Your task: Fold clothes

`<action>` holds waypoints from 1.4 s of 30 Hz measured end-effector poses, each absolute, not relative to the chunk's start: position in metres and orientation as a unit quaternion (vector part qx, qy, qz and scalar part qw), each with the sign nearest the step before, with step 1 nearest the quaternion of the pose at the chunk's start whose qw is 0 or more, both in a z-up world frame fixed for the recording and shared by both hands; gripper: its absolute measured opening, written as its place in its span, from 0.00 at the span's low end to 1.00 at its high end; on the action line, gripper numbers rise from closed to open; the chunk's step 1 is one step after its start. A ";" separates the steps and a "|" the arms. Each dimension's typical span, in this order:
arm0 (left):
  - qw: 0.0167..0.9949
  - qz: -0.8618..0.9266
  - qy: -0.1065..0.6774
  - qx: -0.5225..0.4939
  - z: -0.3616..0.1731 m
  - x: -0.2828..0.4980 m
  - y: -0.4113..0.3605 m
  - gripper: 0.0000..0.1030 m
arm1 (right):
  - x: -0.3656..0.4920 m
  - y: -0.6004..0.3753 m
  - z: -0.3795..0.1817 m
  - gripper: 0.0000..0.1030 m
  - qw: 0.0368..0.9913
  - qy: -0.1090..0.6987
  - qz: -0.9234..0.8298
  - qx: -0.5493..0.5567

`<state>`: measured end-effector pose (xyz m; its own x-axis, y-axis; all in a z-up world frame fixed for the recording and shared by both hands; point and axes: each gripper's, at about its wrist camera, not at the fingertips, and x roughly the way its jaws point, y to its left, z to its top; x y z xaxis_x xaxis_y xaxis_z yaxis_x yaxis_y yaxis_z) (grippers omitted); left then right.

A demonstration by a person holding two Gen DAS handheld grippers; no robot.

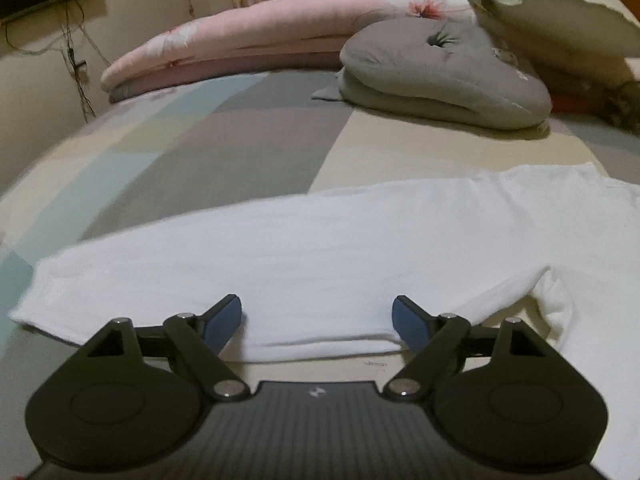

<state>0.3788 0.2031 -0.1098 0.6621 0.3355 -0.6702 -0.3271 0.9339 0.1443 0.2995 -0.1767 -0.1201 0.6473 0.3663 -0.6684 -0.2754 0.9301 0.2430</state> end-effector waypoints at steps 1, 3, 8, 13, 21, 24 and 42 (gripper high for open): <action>0.918 0.165 0.361 0.005 -0.103 0.378 0.196 0.79 | 0.300 -0.178 -0.120 1.00 0.905 0.381 0.176 0.063; 0.932 0.119 0.342 0.009 -0.092 0.377 0.179 0.82 | 0.301 -0.179 -0.121 1.00 0.905 0.383 0.176 0.068; 0.939 0.038 0.332 0.084 -0.101 0.391 0.130 0.83 | 0.301 -0.180 -0.122 1.00 0.903 0.385 0.176 0.070; 0.933 0.040 0.328 0.146 -0.131 0.389 0.122 0.85 | 0.302 -0.180 -0.122 1.00 0.902 0.387 0.177 0.069; 0.933 0.037 0.328 0.142 -0.114 0.373 0.139 0.83 | 0.301 -0.179 -0.122 1.00 0.902 0.388 0.177 0.066; 0.947 0.010 0.310 0.086 -0.095 0.376 0.144 0.83 | 0.301 -0.179 -0.122 1.00 0.902 0.388 0.177 0.065; 0.920 -0.069 0.381 -0.068 -0.097 0.388 0.131 0.85 | 0.299 -0.174 -0.123 1.00 0.900 0.396 0.176 0.047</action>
<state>0.3885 0.1314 -0.0972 0.7008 -0.1785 -0.6907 0.0748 0.9812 -0.1777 0.2992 -0.1738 -0.1229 0.6240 0.3529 -0.6971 -0.2791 0.9340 0.2230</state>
